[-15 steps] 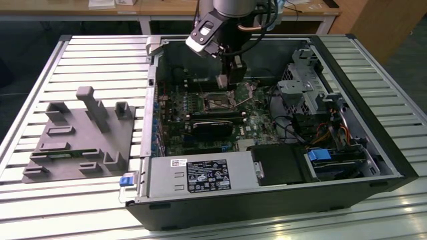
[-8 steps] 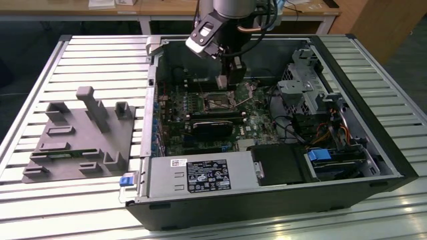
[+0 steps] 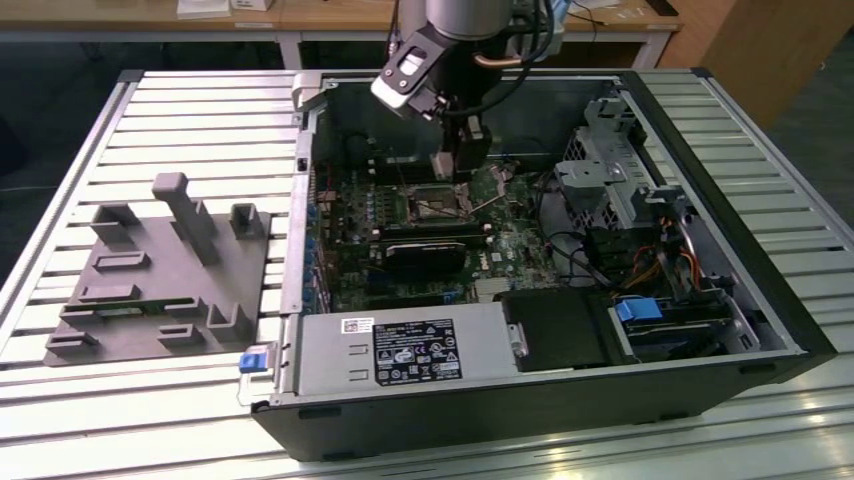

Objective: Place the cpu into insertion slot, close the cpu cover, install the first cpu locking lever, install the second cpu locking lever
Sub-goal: 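Place the cpu into insertion slot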

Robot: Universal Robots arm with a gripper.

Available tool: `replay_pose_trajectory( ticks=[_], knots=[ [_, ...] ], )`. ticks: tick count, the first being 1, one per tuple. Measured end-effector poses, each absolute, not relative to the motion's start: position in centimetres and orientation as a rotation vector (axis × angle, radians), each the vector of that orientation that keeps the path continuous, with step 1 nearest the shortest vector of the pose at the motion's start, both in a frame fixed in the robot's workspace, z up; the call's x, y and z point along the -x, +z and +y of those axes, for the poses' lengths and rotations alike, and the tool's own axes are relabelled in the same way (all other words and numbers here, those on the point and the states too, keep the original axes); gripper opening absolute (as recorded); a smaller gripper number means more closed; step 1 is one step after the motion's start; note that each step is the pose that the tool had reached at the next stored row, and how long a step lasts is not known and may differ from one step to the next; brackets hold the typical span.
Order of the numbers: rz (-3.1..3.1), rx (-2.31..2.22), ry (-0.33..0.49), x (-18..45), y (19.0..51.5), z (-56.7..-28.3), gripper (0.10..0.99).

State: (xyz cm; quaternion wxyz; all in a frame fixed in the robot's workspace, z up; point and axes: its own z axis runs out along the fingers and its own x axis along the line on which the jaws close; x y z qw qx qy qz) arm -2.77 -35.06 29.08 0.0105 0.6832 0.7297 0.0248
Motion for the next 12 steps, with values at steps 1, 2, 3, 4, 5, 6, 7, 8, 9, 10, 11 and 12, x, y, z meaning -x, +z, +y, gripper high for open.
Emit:
replay_pose_trajectory(
  ticks=[1,2,3,4,5,6,7,8,9,10,11,12],
  knots=[
    [2.278,-2.133,0.077,2.77,29.05,-35.06,0.537],
    [2.278,-2.133,0.076,2.77,29.01,-35.06,0.537],
    [2.278,-2.134,0.075,2.77,28.97,-35.06,0.537],
    [2.278,-2.134,0.074,2.77,28.93,-35.06,0.537],
    [2.279,-2.135,0.074,2.77,28.9,-35.06,0.537],
    [2.279,-2.135,0.073,2.77,28.86,-35.06,0.537],
    [2.279,-2.136,0.072,2.77,28.83,-35.06,0.537],
    [2.279,-2.136,0.071,2.77,28.79,-35.06,0.537],
    [2.28,-2.137,0.071,2.77,28.76,-35.06,0.537],
    [2.28,-2.137,0.07,2.77,28.72,-35.06,0.537],
    [2.28,-2.138,0.069,2.77,28.68,-35.06,0.537],
    [2.28,-2.138,0.068,2.77,28.65,-35.06,0.537]
  ],
)
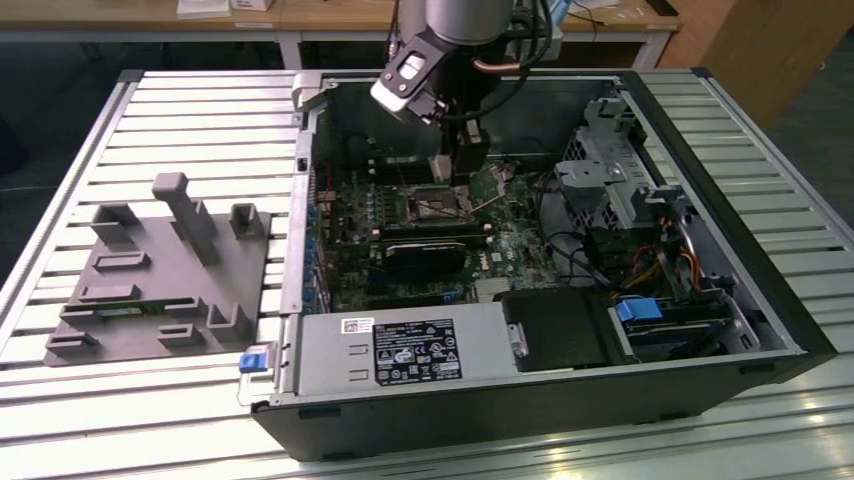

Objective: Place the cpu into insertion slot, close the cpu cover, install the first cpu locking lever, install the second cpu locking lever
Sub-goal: 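Place the cpu into insertion slot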

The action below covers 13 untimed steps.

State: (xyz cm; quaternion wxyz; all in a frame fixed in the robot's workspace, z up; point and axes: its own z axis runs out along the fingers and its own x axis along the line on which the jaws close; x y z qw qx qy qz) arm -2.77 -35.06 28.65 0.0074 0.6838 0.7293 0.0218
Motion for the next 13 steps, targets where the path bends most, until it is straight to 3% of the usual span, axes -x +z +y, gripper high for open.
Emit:
replay_pose_trajectory(
  ticks=[13],
  knots=[
    [2.285,-2.147,0.055,2.77,28.14,-35.06,0.537]
  ],
)
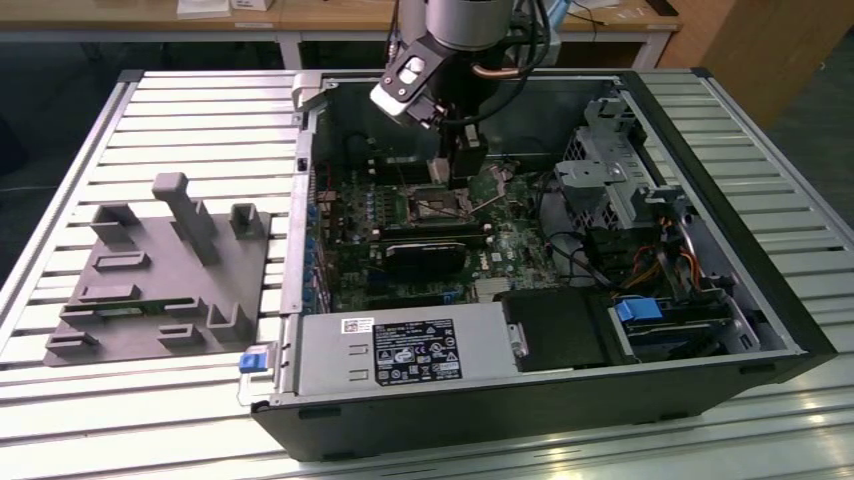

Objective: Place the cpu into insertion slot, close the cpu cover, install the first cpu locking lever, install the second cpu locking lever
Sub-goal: 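Place the cpu into insertion slot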

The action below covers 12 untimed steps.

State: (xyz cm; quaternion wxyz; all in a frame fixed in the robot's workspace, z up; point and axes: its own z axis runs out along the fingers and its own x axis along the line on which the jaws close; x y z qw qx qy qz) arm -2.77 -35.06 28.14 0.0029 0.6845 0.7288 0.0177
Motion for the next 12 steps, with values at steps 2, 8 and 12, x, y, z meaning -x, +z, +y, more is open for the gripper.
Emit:
replay_pose_trajectory(
  ticks=[2,8,12],
  knots=[
    [2.286,-2.148,0.054,2.77,28.07,-35.06,0.537],
    [2.288,-2.15,0.049,2.77,27.89,-35.06,0.537],
    [2.289,-2.152,0.046,2.78,27.73,-35.06,0.537]
  ],
)
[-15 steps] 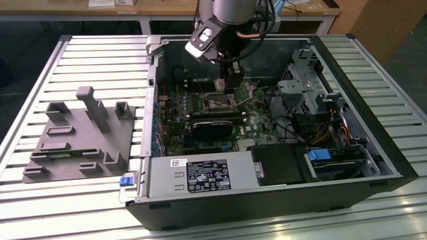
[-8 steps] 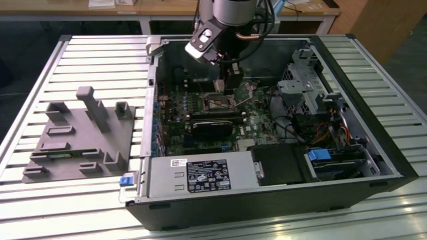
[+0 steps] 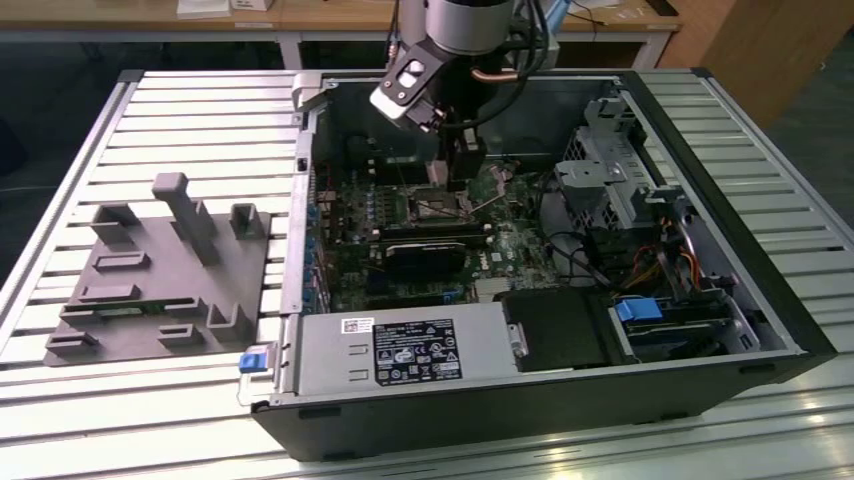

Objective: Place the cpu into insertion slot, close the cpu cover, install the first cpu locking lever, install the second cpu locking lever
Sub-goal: 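Place the cpu into insertion slot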

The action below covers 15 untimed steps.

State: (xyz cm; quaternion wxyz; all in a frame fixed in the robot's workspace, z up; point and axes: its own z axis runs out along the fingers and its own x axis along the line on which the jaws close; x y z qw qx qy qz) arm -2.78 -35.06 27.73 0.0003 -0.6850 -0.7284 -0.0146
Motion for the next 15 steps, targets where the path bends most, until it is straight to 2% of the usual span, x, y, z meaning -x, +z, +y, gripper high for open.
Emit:
replay_pose_trajectory(
  ticks=[15],
  knots=[
    [-2.292,2.157,-0.052,2.8,26.6,-34.8,0.537]
  ],
)
